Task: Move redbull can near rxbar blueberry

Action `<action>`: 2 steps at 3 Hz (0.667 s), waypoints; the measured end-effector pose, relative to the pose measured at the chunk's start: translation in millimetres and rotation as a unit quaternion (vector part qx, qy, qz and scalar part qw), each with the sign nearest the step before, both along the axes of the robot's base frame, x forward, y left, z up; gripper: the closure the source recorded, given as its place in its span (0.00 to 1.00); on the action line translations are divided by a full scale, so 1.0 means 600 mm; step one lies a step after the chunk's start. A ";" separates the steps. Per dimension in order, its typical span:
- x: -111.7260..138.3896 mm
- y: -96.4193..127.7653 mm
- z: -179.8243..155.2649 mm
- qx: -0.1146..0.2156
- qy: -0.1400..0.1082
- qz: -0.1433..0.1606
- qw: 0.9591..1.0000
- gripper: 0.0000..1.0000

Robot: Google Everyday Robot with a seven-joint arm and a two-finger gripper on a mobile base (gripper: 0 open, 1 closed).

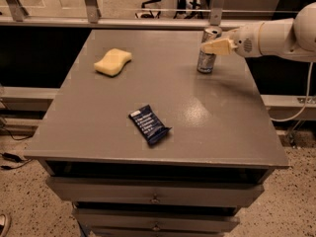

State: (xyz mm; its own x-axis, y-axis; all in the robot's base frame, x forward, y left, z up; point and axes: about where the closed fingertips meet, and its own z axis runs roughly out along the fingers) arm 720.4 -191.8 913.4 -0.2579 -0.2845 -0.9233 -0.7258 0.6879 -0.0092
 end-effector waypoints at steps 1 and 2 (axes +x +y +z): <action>-0.005 0.016 0.008 0.022 0.002 0.016 1.000 0.83; -0.011 0.031 0.041 0.035 -0.024 0.044 0.998 1.00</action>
Offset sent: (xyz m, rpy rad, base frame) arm -0.0131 0.0188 0.0528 0.0972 -0.1191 0.1389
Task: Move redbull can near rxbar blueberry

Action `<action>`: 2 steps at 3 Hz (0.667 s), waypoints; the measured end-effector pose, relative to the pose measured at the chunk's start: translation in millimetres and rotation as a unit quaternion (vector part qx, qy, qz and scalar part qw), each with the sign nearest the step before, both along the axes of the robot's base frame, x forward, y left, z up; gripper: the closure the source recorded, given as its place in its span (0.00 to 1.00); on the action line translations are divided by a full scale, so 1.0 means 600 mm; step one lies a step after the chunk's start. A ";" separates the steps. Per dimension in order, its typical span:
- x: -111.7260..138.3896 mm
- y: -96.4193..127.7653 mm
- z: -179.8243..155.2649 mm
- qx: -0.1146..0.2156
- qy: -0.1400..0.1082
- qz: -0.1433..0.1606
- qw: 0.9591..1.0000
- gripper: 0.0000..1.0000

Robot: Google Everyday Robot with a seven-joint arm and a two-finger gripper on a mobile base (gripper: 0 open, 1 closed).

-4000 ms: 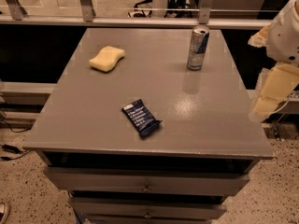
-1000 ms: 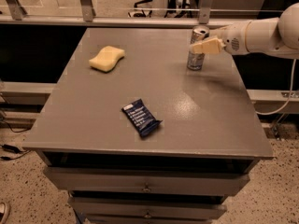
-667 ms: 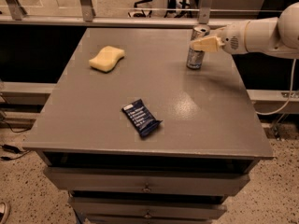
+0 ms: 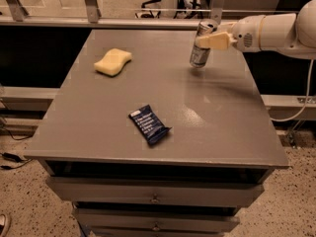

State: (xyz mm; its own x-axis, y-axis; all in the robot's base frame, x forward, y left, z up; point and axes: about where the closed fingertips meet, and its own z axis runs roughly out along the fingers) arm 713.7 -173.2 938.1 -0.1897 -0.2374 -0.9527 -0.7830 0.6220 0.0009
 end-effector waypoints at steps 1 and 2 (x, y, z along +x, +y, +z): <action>0.000 0.000 0.000 0.000 0.000 0.000 1.000 1.00; 0.019 0.036 0.000 0.017 -0.012 0.002 1.000 1.00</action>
Offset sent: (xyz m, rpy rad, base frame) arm 0.0321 0.0545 0.0034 0.0957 -0.0711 0.0014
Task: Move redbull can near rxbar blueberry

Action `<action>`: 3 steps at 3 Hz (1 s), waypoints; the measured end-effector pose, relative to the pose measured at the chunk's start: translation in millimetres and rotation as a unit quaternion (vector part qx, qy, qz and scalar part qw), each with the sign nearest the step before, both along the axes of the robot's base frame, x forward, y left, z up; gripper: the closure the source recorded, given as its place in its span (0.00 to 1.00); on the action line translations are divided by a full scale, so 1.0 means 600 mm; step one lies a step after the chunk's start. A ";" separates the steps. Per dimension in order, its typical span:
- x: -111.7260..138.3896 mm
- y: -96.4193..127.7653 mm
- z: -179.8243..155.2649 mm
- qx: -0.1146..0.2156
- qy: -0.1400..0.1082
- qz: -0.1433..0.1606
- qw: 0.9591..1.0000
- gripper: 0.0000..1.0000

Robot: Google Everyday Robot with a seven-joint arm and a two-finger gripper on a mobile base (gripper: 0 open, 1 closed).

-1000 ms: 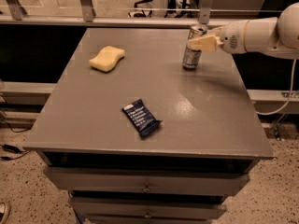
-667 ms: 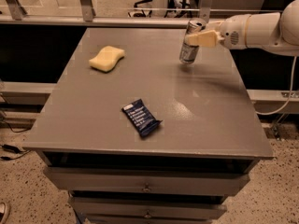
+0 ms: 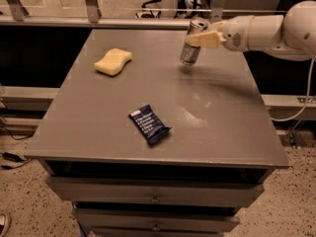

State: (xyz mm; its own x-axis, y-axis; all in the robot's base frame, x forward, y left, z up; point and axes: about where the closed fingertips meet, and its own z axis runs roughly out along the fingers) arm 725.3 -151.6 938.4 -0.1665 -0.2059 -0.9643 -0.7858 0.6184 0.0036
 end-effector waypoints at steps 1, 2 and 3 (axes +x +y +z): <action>0.049 0.067 0.005 0.018 -0.015 0.011 1.000 1.00; 0.094 0.151 0.011 0.021 -0.033 0.032 0.999 1.00; 0.143 0.227 -0.002 0.004 -0.046 0.046 0.998 1.00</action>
Offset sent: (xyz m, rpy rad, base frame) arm 0.0921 0.1597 0.0120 0.0402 -0.1175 0.1257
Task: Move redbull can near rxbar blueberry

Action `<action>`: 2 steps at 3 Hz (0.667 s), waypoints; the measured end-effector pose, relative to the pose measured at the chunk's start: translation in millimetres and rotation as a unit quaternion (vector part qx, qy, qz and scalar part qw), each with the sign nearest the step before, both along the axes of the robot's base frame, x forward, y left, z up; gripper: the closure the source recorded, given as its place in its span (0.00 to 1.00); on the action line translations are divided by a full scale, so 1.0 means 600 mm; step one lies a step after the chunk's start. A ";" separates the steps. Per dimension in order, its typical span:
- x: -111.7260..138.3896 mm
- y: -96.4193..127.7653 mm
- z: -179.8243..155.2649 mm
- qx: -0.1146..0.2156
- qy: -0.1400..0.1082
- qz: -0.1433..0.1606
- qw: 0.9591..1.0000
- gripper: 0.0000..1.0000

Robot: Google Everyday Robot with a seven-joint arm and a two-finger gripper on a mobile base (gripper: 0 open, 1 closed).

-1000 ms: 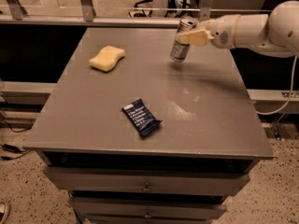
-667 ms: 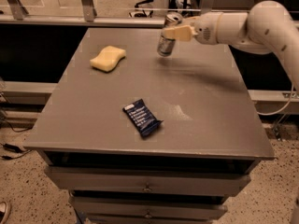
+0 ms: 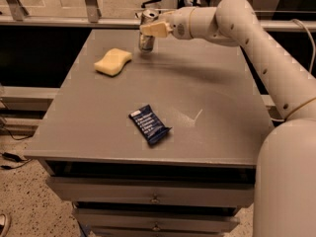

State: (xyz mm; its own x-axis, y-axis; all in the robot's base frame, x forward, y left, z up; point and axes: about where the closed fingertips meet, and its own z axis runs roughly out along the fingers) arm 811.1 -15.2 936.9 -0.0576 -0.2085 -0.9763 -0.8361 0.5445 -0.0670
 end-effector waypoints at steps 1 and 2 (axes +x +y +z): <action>0.008 0.029 -0.013 -0.020 -0.002 0.011 1.000 1.00; -0.004 0.043 -0.034 -0.063 -0.005 0.029 0.998 0.96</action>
Offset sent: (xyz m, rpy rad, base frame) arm -0.0091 0.0232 -0.0258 -0.1840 -0.0205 0.0727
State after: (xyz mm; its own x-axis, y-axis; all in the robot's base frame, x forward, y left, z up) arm 808.7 10.8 916.5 -0.0330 -0.3316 -0.9428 -0.8646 0.4827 -0.1395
